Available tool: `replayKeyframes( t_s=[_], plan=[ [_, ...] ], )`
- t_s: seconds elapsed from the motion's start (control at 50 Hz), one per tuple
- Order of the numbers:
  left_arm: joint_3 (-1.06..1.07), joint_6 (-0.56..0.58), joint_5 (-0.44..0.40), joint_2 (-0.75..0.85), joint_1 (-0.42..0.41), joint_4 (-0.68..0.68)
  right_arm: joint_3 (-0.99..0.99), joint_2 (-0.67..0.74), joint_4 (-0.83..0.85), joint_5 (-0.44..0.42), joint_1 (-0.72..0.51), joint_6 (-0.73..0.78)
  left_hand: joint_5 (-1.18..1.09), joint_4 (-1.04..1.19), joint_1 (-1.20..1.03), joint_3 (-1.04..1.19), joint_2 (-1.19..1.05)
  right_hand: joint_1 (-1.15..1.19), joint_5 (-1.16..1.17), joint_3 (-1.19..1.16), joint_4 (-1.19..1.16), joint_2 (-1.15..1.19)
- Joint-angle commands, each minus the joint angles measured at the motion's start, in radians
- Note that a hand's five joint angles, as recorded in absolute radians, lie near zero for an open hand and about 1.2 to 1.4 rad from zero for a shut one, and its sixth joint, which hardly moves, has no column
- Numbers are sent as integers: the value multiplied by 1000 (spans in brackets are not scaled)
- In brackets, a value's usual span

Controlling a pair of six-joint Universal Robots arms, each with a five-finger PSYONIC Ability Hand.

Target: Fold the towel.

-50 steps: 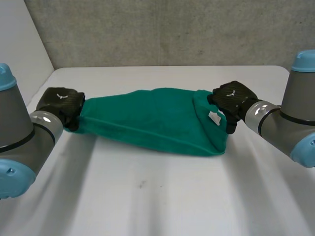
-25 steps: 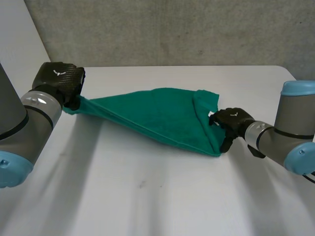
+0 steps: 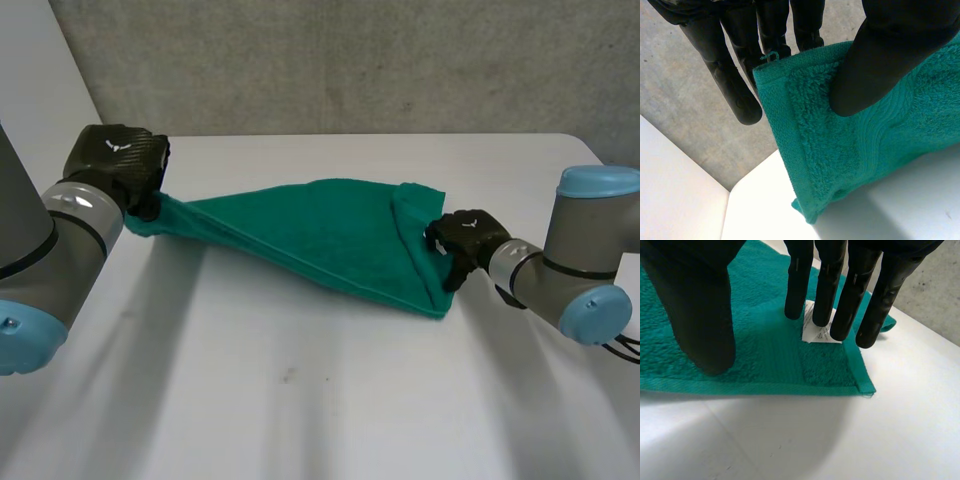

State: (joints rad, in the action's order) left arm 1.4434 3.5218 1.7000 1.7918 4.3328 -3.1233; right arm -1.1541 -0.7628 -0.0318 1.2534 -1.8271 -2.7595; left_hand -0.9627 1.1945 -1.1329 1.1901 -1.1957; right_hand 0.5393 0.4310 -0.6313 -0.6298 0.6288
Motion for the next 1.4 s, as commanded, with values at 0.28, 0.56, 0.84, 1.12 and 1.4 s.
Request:
replayKeyframes(
  t_s=[0.28, 0.56, 0.84, 1.12, 1.4],
  plan=[
    [2, 0, 0, 1, 5, 2, 80, 60, -7, 6, 3, -3, -259, 202, -263, 206, -201, 857, 791, -765, -767, 767],
    [-1, -1, 0, -2, 7, 2, 67, -82, -117, -14, 11, 41, -259, 202, -263, 206, -201, 272, 205, -180, -181, 182],
    [-23, -1, 1, -2, 13, 0, -4, -29, -111, -17, 9, 215, -259, 202, -263, 206, -201, -105, -171, 197, 195, -194],
    [-24, -1, 1, 5, 13, 0, 5, 7, -51, -17, 0, 215, -259, 202, -263, 206, -201, 45, -22, 47, 46, -45],
    [-26, -1, 1, 6, 13, -11, 48, 48, -48, -17, -1, 213, -259, 202, -263, 206, -201, 115, 49, -23, -25, 26]
  ],
)
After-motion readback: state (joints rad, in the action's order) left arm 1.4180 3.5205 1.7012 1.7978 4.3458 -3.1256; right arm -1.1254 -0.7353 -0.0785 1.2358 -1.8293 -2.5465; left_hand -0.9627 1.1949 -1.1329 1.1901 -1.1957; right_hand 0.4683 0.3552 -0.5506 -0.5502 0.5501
